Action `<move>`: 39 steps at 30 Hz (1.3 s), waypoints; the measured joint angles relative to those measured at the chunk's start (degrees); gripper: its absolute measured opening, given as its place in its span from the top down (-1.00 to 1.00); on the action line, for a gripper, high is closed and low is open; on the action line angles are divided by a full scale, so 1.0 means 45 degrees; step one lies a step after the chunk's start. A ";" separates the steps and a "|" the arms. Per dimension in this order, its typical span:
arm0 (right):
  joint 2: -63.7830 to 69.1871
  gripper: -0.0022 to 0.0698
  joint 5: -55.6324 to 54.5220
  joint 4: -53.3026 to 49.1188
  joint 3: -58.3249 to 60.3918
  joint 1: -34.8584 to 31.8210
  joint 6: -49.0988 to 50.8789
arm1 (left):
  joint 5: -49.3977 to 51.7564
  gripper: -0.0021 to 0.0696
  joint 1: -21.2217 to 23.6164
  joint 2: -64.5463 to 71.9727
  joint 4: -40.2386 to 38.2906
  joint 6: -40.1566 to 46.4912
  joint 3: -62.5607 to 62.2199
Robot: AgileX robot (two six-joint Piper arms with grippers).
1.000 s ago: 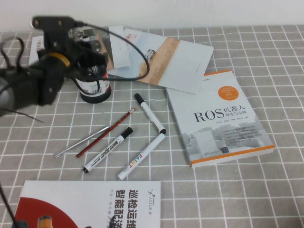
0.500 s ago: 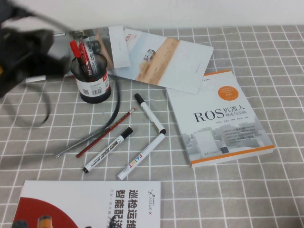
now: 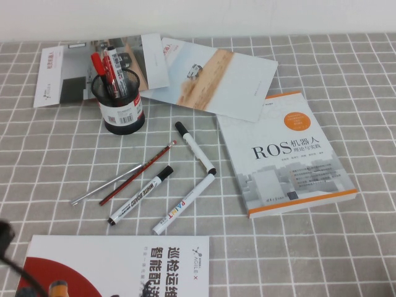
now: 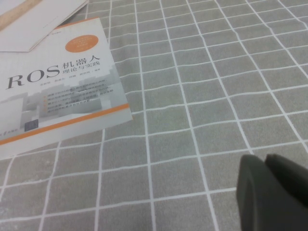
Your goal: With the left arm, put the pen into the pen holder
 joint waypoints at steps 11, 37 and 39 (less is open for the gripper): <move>0.0000 0.98 0.0000 0.0000 0.0000 0.0000 0.0000 | 0.1006 0.95 0.0000 -0.0931 0.0389 -0.0367 0.1180; 0.0000 0.98 0.0000 0.0000 0.0000 0.0000 0.0000 | 0.1896 0.95 0.2897 -0.6257 -0.1118 -0.0582 0.5982; 0.0000 0.98 0.0000 0.0000 0.0000 0.0000 0.0000 | 0.2705 0.95 0.2897 -0.6257 -0.1118 -0.0582 0.5982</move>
